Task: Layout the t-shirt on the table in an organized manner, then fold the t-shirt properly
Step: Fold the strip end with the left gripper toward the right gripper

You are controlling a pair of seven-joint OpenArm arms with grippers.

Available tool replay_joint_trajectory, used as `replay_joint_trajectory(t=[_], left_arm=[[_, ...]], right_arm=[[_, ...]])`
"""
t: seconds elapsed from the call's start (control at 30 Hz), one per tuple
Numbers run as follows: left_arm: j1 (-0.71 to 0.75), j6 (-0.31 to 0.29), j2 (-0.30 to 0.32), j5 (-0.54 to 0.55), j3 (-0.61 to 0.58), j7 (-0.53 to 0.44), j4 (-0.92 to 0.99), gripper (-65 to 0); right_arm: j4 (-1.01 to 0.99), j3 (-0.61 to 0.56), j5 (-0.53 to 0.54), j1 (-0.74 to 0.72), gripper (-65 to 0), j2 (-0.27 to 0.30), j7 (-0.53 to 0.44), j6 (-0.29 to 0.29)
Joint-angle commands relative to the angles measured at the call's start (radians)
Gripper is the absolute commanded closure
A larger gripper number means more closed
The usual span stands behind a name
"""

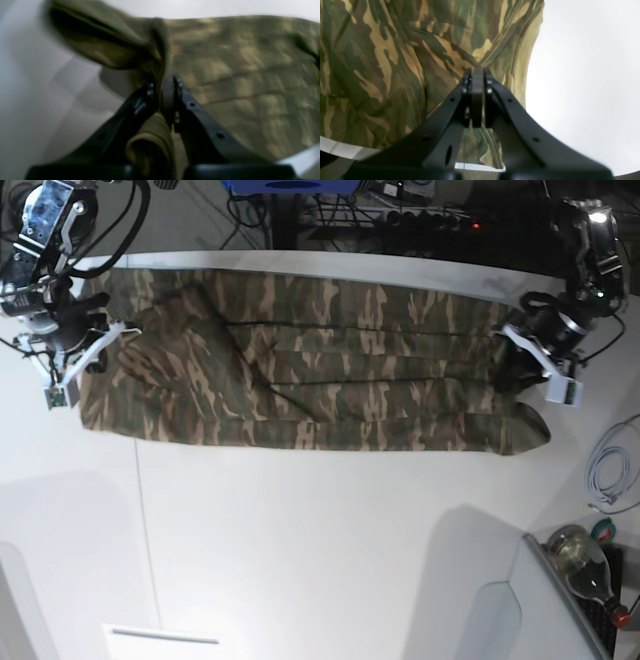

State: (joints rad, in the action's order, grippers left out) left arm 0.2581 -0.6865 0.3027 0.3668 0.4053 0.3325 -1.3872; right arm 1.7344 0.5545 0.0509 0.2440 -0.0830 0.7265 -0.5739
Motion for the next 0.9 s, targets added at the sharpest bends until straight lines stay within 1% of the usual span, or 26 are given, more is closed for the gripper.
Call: replay_joint_trajectory(t=[0.0,0.1,0.2,0.33,0.43,0.6,0.73,0.87], left_arm=[[0.010,0.018,0.016,0.014,-0.038,-0.023,-0.042,0.0],[0.019,0.098,0.016,0.014,-0.187,-0.023,-0.079,0.0],[0.011,0.155,0.011,0.014,-0.328,-0.023,-0.080,0.0],[-0.035,0.244,-0.030,0.014,-0.471,-0.023,-0.056,0.0],[-0.078,0.256,-0.064,0.014,-0.530,-0.023,-0.011,0.0],[-0.108,0.258,-0.113,0.014,-0.558,-0.023,0.052,0.0],[-0.116,0.258,-0.124,0.014,-0.558,-0.023,0.059,0.0],[-0.110,0.258,-0.124,0.014,-0.558,-0.022,-0.001,0.0]], right_arm=[[0.019,0.002,0.011,-0.010,-0.8,0.005,-0.015,-0.001],[0.019,0.002,0.011,-0.010,-0.8,0.005,-0.015,-0.001],[0.019,0.002,0.011,-0.010,-0.8,0.005,-0.015,-0.001],[0.019,0.002,0.011,-0.010,-0.8,0.005,-0.015,-0.001],[0.019,0.002,0.011,-0.010,-0.8,0.005,-0.015,-0.001],[0.019,0.002,0.011,-0.007,-0.8,0.005,-0.015,-0.001],[0.019,0.002,0.011,-0.007,-0.8,0.005,-0.015,-0.001],[0.019,0.002,0.011,-0.010,-0.8,0.005,-0.015,-0.001]])
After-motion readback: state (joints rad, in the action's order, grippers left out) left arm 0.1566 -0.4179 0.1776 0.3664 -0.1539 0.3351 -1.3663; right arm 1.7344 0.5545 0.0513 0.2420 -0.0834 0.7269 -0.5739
